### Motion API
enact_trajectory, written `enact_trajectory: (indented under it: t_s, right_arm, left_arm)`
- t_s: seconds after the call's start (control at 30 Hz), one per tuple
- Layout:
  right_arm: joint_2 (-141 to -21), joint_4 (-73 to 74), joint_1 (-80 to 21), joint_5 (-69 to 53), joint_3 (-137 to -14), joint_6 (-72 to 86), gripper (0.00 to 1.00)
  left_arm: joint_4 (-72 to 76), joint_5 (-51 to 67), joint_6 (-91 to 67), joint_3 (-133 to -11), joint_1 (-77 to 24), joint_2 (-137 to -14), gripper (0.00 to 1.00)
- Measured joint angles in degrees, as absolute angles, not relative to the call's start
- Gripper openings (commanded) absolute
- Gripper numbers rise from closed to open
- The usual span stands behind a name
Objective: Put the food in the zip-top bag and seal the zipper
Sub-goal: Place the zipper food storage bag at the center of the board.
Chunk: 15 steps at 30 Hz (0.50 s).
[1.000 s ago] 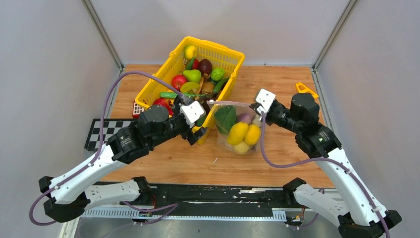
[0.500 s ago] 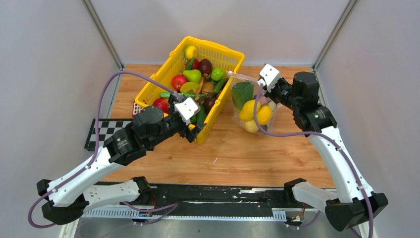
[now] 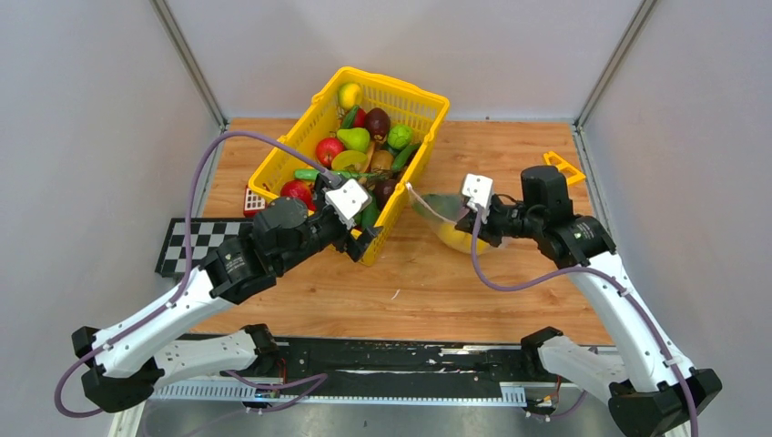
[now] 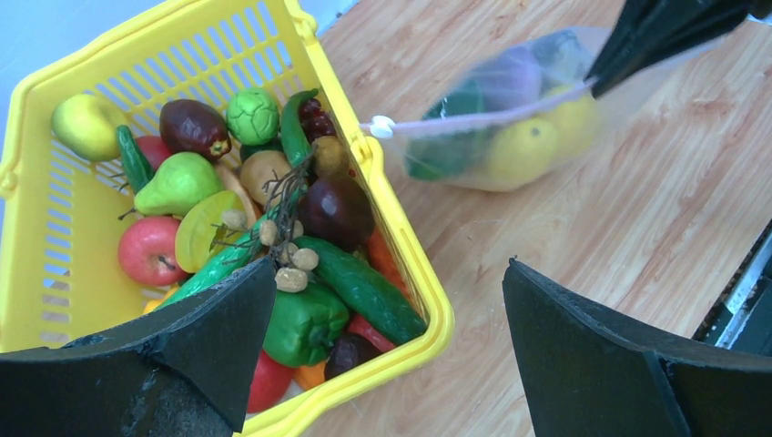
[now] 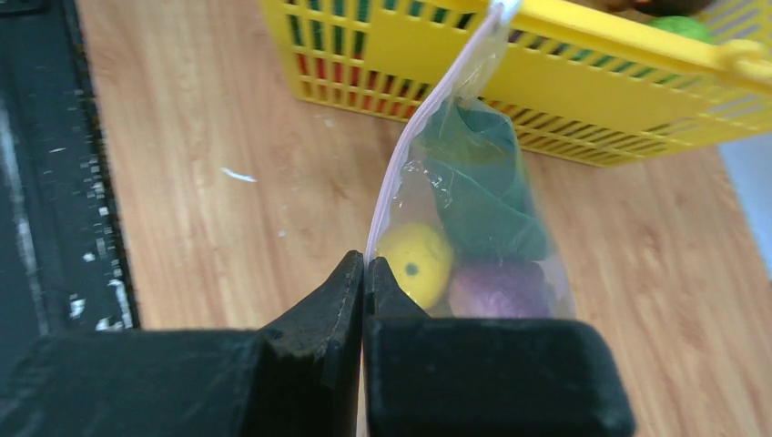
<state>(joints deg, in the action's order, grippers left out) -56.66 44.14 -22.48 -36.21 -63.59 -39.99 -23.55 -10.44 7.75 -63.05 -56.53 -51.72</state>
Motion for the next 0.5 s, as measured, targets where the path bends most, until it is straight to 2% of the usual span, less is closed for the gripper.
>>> enact_trajectory:
  t_s: [0.17, 0.2, 0.33, 0.5]
  right_arm:
    - [-56.7, 50.0, -27.9, -39.0, -63.6, -39.5, 0.00]
    - [-57.0, 51.8, -29.4, -39.7, -63.6, -39.5, 0.04]
    - [-59.3, 58.2, -35.4, -39.9, -63.7, -38.5, 0.38]
    - [-59.9, 61.9, -38.2, -39.3, -64.2, -36.8, 0.59]
  left_arm:
    - [-22.8, -10.4, 7.7, -63.0, -56.5, -52.4, 1.00]
    - [-22.8, -10.4, 7.7, -63.0, -56.5, -52.5, 1.00]
    - [-22.8, -10.4, 7.7, -63.0, -56.3, -52.6, 1.00]
    - [-22.8, -10.2, 7.6, -63.0, -56.2, -52.9, 1.00]
